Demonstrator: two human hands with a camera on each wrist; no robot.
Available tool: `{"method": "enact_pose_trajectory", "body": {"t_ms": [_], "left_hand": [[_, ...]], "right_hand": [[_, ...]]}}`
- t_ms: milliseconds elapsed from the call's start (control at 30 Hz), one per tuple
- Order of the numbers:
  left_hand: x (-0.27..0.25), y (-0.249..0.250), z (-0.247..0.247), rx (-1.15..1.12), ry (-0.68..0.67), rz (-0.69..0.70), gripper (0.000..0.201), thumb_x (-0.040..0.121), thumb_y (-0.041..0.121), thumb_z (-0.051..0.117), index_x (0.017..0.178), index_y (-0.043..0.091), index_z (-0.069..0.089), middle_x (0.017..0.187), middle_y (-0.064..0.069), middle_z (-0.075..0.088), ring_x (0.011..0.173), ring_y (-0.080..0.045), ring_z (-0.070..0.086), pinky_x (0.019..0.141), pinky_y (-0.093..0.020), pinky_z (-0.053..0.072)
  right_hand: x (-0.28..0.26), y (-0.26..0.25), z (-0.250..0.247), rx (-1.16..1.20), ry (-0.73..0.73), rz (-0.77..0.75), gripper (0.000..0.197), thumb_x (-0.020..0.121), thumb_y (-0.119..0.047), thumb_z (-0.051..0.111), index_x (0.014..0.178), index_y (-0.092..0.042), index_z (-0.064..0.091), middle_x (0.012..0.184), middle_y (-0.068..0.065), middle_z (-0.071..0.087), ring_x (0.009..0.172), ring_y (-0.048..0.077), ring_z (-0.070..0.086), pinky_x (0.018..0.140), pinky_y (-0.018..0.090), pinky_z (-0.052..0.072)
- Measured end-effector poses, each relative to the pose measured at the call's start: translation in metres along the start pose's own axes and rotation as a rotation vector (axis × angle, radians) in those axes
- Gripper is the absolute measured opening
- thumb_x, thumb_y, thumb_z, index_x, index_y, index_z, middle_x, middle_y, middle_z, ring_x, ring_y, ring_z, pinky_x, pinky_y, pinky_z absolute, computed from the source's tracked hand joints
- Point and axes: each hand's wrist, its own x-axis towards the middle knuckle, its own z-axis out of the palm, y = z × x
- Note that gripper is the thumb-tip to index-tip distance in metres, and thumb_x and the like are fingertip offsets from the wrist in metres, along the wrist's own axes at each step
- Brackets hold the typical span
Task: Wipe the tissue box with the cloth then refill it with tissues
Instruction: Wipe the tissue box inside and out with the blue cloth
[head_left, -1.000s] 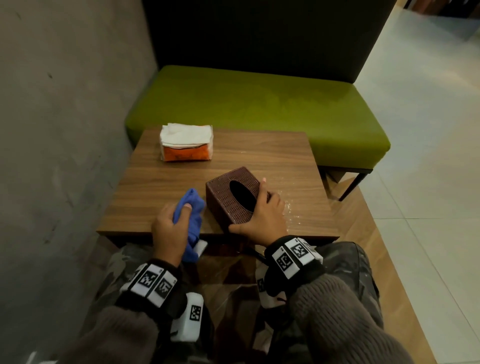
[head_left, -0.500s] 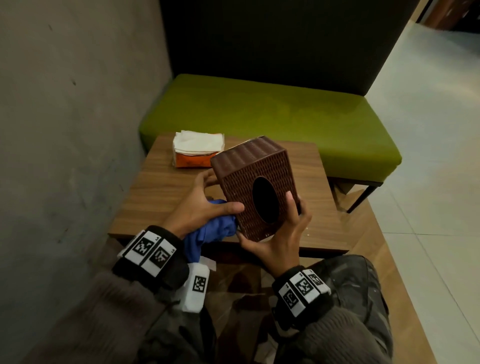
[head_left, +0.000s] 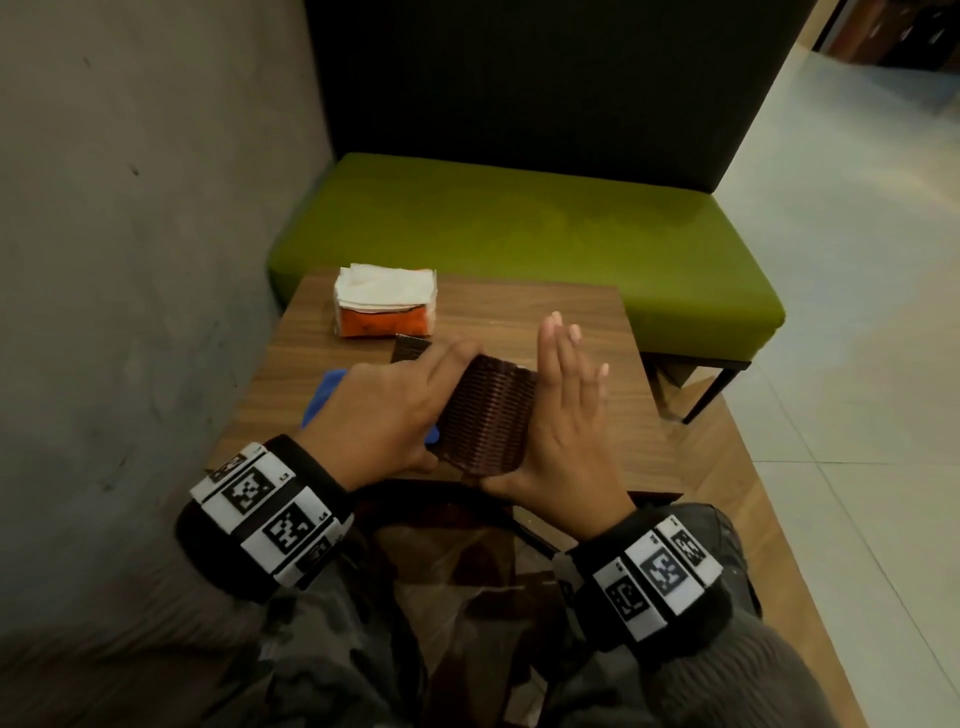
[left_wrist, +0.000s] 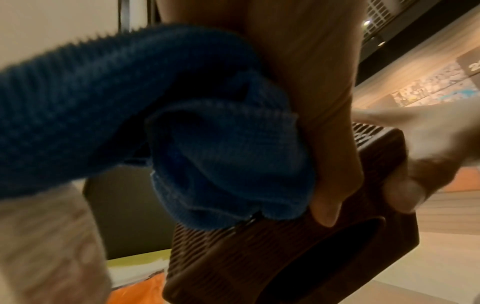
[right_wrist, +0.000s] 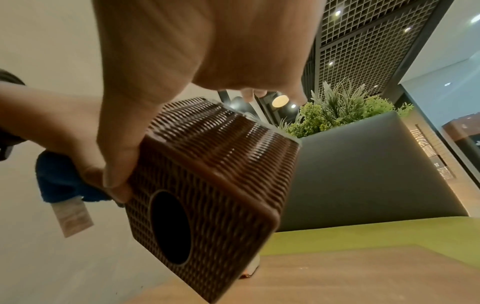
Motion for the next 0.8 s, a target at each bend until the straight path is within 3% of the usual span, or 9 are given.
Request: {"method": "enact_pose_trajectory", "body": {"t_ms": [133,233,300,367,433,467,533,667,800], "left_hand": [[-0.001,0.004,-0.002,0.010,0.071,0.067,0.101,0.049,0.044,0.083,0.135,0.015,0.037,0.131,-0.001,0.053,0.069,-0.015,0.065,0.040,-0.022,0.030],[-0.006,-0.006,0.002,-0.175,0.105,0.080,0.104,0.056,0.039,0.084,0.142,0.022,0.028,0.137,0.004,0.047,0.093,-0.012,0.064,0.057,-0.028,0.051],[-0.012,-0.019,0.005,-0.588,0.201,-0.127,0.100,0.058,0.036,0.087,0.140,0.026,0.030,0.133,0.011,0.046,0.104,0.000,0.056,0.084,-0.027,0.052],[-0.020,-0.028,0.009,-0.998,0.519,-0.441,0.075,0.061,0.038,0.084,0.125,0.031,0.046,0.116,0.012,0.055,0.099,0.003,0.056,0.092,-0.021,0.048],[-0.023,-0.022,0.009,-1.212,0.823,-0.669,0.043,0.069,0.046,0.073,0.106,0.035,0.054,0.103,0.006,0.062,0.099,-0.008,0.061,0.095,-0.036,0.049],[-0.021,-0.013,0.006,-1.235,0.861,-0.692,0.034,0.073,0.046,0.069,0.102,0.035,0.055,0.102,0.005,0.063,0.099,-0.011,0.062,0.095,-0.040,0.049],[-0.015,0.018,0.000,-1.137,0.763,-0.528,0.027,0.081,0.036,0.067,0.105,0.034,0.055,0.106,0.007,0.062,0.102,-0.008,0.060,0.094,-0.032,0.048],[-0.014,0.061,0.010,-0.562,0.515,-0.004,0.031,0.083,0.023,0.069,0.114,0.022,0.064,0.117,-0.001,0.057,0.106,-0.016,0.049,0.094,-0.023,0.038],[0.002,0.029,0.015,-0.590,0.591,-0.244,0.025,0.084,0.025,0.061,0.105,0.014,0.068,0.105,-0.003,0.060,0.099,-0.022,0.052,0.088,-0.032,0.043]], "right_hand": [[0.000,0.002,0.001,0.018,-0.052,0.040,0.116,0.059,-0.066,0.061,0.147,-0.005,0.018,0.142,0.011,0.044,0.136,0.025,0.036,0.117,0.064,0.013],[-0.005,0.005,-0.003,0.138,-0.022,0.063,0.102,0.051,-0.050,0.076,0.135,-0.007,0.037,0.122,0.005,0.051,0.114,0.021,0.050,0.105,0.058,0.039],[-0.011,0.009,-0.007,0.220,0.000,0.113,0.101,0.050,-0.048,0.077,0.134,-0.010,0.038,0.122,0.001,0.048,0.113,0.016,0.048,0.099,0.048,0.045],[-0.019,0.013,-0.009,0.263,0.037,0.161,0.103,0.050,-0.053,0.075,0.136,-0.013,0.035,0.122,-0.004,0.045,0.114,0.012,0.046,0.097,0.036,0.046],[-0.023,0.012,-0.006,0.267,0.060,0.176,0.106,0.049,-0.055,0.073,0.136,-0.012,0.033,0.120,-0.007,0.042,0.113,0.010,0.045,0.093,0.030,0.046],[-0.023,0.010,-0.003,0.268,0.067,0.172,0.106,0.048,-0.056,0.073,0.135,-0.011,0.034,0.118,-0.007,0.040,0.111,0.009,0.045,0.091,0.028,0.045],[-0.022,0.004,0.002,0.277,0.097,0.152,0.103,0.048,-0.056,0.073,0.133,-0.009,0.037,0.116,-0.007,0.040,0.108,0.009,0.045,0.089,0.026,0.044],[-0.023,-0.002,0.009,0.325,0.148,0.141,0.096,0.053,-0.051,0.076,0.131,-0.006,0.044,0.121,0.002,0.049,0.109,0.016,0.053,0.092,0.033,0.048],[-0.031,-0.002,0.008,0.295,0.148,0.110,0.097,0.050,-0.053,0.076,0.129,-0.014,0.035,0.117,-0.001,0.048,0.107,0.016,0.052,0.092,0.032,0.047]]}}
